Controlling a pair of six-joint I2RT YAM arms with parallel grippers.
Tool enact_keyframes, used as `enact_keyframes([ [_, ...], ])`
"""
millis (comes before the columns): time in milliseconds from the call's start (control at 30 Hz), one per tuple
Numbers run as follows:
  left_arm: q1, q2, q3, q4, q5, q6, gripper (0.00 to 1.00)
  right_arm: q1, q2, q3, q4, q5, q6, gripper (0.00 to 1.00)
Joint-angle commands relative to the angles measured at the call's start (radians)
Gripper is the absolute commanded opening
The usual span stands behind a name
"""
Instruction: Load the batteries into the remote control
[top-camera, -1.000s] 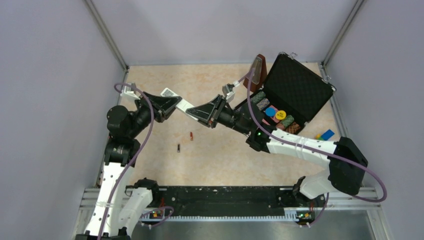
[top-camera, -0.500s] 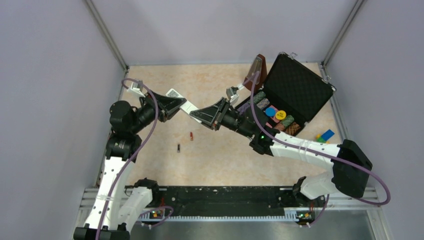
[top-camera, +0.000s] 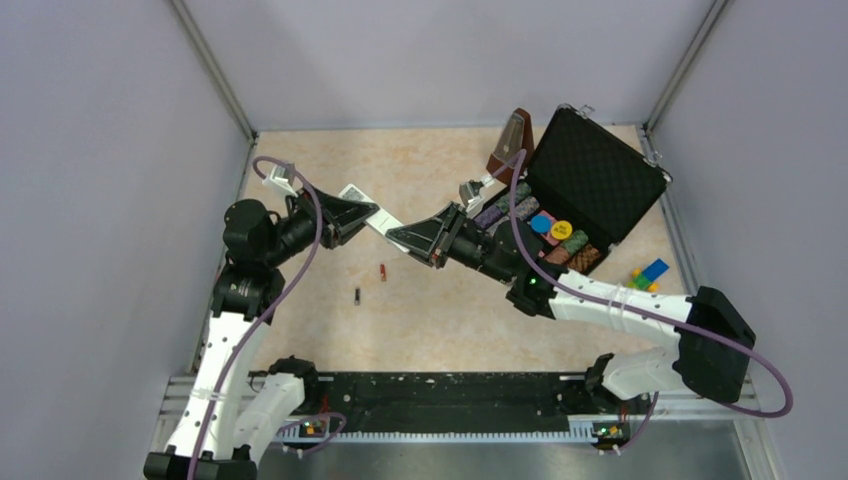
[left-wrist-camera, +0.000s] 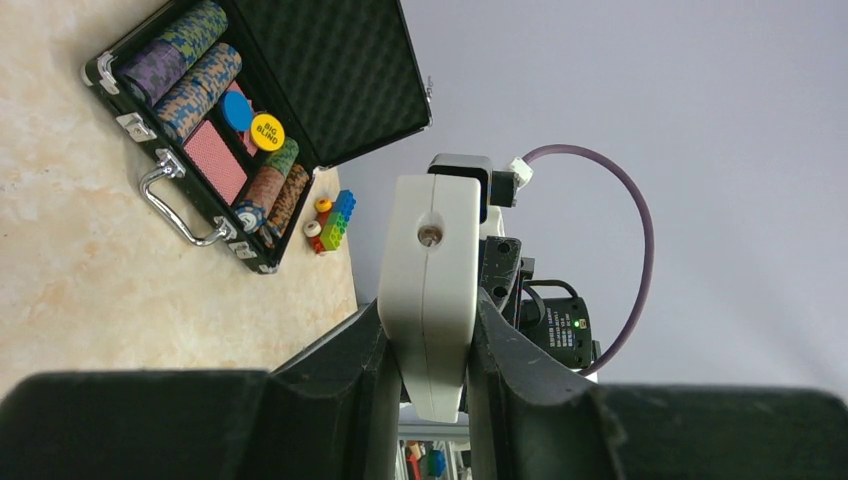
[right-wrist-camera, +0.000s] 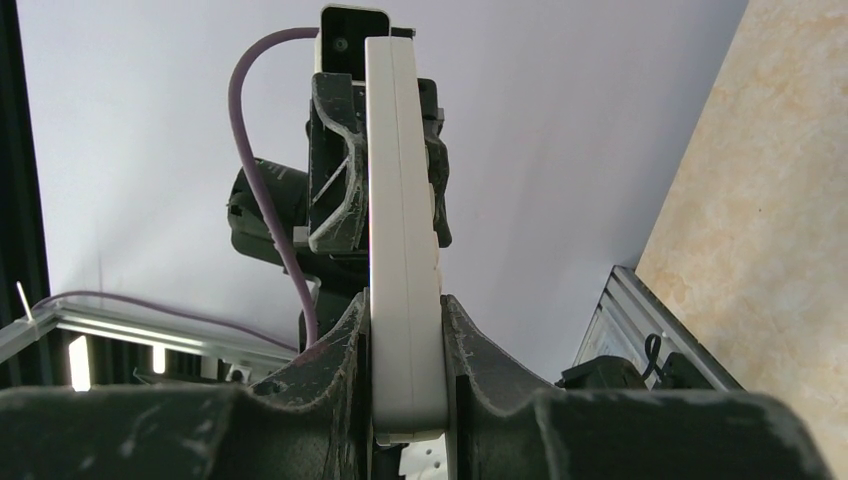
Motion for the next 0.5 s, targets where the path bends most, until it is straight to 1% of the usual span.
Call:
enact_keyframes([
  [0,0.067,-0.018,0.058,0.141,-0.284,0.089,0.0,-0.009,-0.076,-0.042,-0.097,-0.011,-0.046,0.11],
  [200,0.067,-0.022,0.041,0.146,-0.278,0.089,0.0,-0.008,-0.062,-0.027,-0.046,-0.025,-0.056,0.16],
  [267,0.067,-0.029,0.031,0.18,-0.27,0.088,0.0,-0.009,-0.055,-0.013,-0.039,-0.021,-0.054,0.2],
  [400,0.066,-0.038,0.009,0.199,-0.237,0.06,0.0,-0.008,-0.017,0.045,-0.037,-0.021,-0.05,0.31],
  [467,0.065,-0.045,-0.002,0.2,-0.229,0.047,0.0,-0.009,0.013,0.076,-0.028,-0.025,-0.048,0.39],
])
